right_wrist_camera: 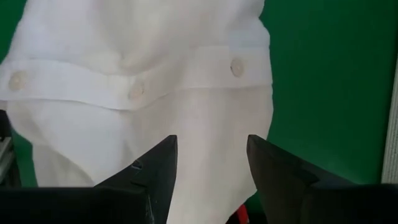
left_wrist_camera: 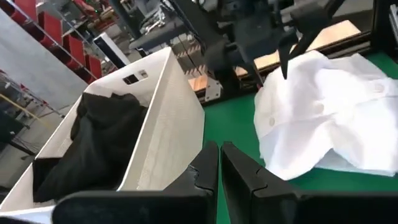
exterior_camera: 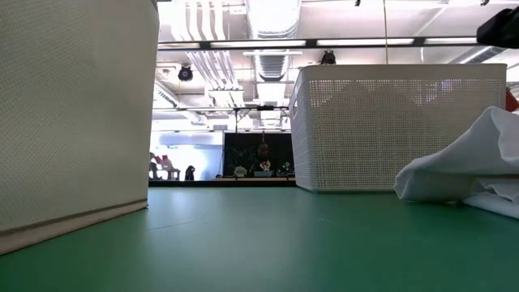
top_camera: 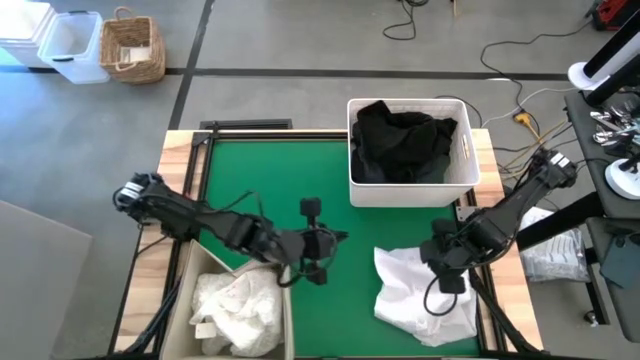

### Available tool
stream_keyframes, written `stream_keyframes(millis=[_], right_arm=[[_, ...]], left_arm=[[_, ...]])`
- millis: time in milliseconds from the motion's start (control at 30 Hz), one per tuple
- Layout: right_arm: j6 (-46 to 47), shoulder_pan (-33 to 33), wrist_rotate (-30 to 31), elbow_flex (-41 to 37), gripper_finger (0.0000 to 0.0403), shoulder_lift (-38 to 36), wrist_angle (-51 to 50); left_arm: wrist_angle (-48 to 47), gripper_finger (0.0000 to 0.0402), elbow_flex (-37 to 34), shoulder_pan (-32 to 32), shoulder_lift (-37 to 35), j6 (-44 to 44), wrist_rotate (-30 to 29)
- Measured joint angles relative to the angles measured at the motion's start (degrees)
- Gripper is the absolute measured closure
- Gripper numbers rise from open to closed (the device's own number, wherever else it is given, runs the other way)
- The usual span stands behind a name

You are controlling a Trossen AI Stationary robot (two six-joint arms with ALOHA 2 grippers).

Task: Sort clothes
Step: Put the white polo shirt into the bottom left white bin

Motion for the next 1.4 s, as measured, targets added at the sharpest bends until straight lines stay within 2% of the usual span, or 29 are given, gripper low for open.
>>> stream_keyframes(millis=[267,400,600,933,1100,1333,1400], right_arm=[[3.9,3.7,1.8,-2.4,0.0225,-4.9,0.7],[4.4,5.5,2.0,-5.5,0.0219,-5.6,4.8],[4.6,6.5,1.6,-9.6,0.0216,-3.7,12.9],[6.0,6.5,1.8,-11.1,0.0237,3.7,14.0],[5.3,6.5,4.2,-11.2,0.0274,5.8,15.2],[4.5,6.5,4.8,-11.3,0.0379,5.9,15.3],[4.2,6.5,5.9,-11.3,0.0382,5.5,15.4]], left_arm=[[-0.5,0.0401,8.2,0.1,7.9,1.7,0.5],[-0.9,0.0401,11.6,0.1,11.3,1.6,0.4],[-4.1,0.0401,15.5,0.1,14.9,0.3,0.2],[-4.6,0.0401,16.3,0.0,15.5,-1.6,0.0],[-4.8,0.0401,16.3,-0.4,15.4,-1.7,0.0],[-5.9,0.0401,16.3,-1.5,15.3,-1.7,0.0],[-6.2,0.0401,16.3,-1.8,15.3,-1.7,0.0]])
